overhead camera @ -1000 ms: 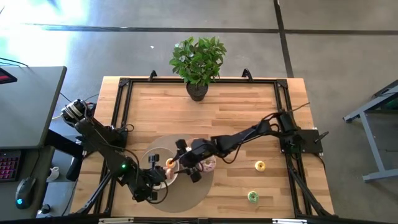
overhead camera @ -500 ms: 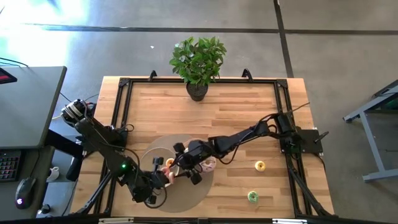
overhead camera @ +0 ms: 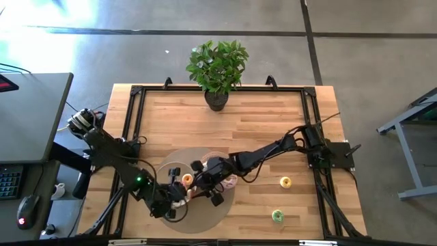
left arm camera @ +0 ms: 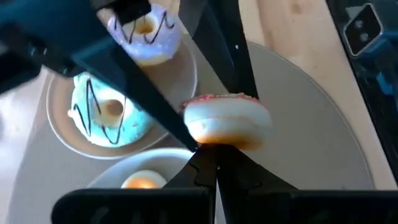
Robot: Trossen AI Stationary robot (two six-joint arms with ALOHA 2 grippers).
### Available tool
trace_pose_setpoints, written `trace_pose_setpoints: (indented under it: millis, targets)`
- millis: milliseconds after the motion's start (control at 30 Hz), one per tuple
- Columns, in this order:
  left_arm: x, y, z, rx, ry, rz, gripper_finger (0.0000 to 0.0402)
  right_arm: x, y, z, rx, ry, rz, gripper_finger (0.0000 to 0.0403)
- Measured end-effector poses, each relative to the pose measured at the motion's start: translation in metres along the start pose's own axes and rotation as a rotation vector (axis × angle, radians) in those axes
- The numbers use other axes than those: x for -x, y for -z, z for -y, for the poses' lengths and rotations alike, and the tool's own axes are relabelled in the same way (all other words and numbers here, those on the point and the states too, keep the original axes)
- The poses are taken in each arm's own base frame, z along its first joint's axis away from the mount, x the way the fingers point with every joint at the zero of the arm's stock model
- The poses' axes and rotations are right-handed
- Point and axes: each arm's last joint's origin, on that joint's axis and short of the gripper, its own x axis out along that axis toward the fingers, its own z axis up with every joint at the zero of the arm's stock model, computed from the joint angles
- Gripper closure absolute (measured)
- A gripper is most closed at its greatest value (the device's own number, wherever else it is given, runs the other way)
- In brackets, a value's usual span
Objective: Pick & Place donuts
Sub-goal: Adjust the small pink and green donuts
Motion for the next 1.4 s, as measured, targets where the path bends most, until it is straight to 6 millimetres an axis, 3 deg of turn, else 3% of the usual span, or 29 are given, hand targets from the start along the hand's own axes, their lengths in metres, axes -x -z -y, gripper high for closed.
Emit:
trace_pose_setpoints:
  millis: [267,467,700,867,1067,1233,1400]
  targets:
    - [-0.007,-0.003,-0.011,0.105,-0.01,-0.039,0.0396,0.001,0.005,0.001,-0.014,0.073,-0.07,0.0344]
    - [-0.006,0.002,-0.014,0.196,-0.046,-0.082,0.0348,0.001,0.006,0.003,-0.008,0.176,-0.102,0.0393]
    - [-0.006,0.006,-0.016,0.31,-0.077,-0.112,0.0256,0.003,0.01,0.01,-0.01,0.361,-0.158,0.0373]
    - [-0.005,0.006,-0.015,0.356,-0.066,-0.128,0.0214,0.01,0.018,0.029,-0.093,0.488,-0.197,0.0376]
    - [-0.003,0.014,-0.02,0.517,-0.124,-0.193,0.0209,0.011,0.019,0.034,-0.169,0.438,-0.174,0.0393]
    - [0.004,0.018,-0.027,0.551,-0.178,-0.234,0.022,0.012,0.02,0.037,-0.262,0.419,-0.138,0.0385]
    - [0.023,0.011,-0.036,0.565,-0.163,-0.178,0.0236,0.0,0.041,0.047,-0.363,0.426,-0.1,0.0393]
